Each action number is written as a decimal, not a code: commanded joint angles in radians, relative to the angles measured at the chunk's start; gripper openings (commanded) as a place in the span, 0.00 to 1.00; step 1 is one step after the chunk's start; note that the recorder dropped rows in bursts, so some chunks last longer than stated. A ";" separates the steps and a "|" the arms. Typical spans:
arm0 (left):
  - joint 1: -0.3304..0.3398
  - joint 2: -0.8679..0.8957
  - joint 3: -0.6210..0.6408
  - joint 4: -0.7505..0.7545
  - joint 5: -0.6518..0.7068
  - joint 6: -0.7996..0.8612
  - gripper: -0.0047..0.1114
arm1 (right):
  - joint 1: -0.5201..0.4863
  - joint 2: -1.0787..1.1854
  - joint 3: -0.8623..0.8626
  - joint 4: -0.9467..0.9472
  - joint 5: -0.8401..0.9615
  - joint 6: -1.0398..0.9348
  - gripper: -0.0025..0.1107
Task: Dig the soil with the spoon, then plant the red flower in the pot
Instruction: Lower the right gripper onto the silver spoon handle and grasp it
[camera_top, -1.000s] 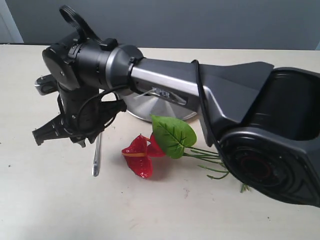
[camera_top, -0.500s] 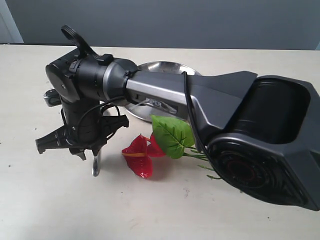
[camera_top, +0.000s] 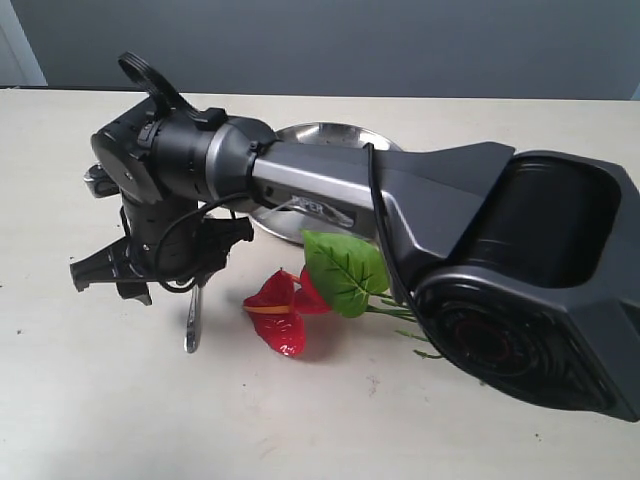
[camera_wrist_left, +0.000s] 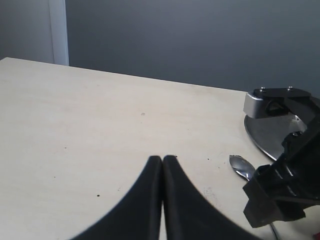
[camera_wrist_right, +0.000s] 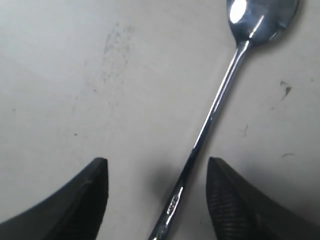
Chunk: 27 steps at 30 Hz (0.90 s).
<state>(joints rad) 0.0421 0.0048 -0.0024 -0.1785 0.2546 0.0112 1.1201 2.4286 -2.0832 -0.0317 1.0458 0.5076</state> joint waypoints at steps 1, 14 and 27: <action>-0.006 -0.005 0.002 0.002 -0.015 -0.001 0.04 | -0.022 -0.002 -0.006 -0.028 -0.029 0.006 0.51; -0.006 -0.005 0.002 0.002 -0.015 -0.001 0.04 | -0.061 0.048 -0.006 0.084 0.021 -0.006 0.51; -0.006 -0.005 0.002 0.002 -0.015 -0.001 0.04 | -0.060 0.091 -0.006 0.086 0.072 -0.057 0.08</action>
<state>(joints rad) 0.0421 0.0048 -0.0024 -0.1785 0.2546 0.0112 1.0580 2.4932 -2.0936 0.0296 1.1111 0.4769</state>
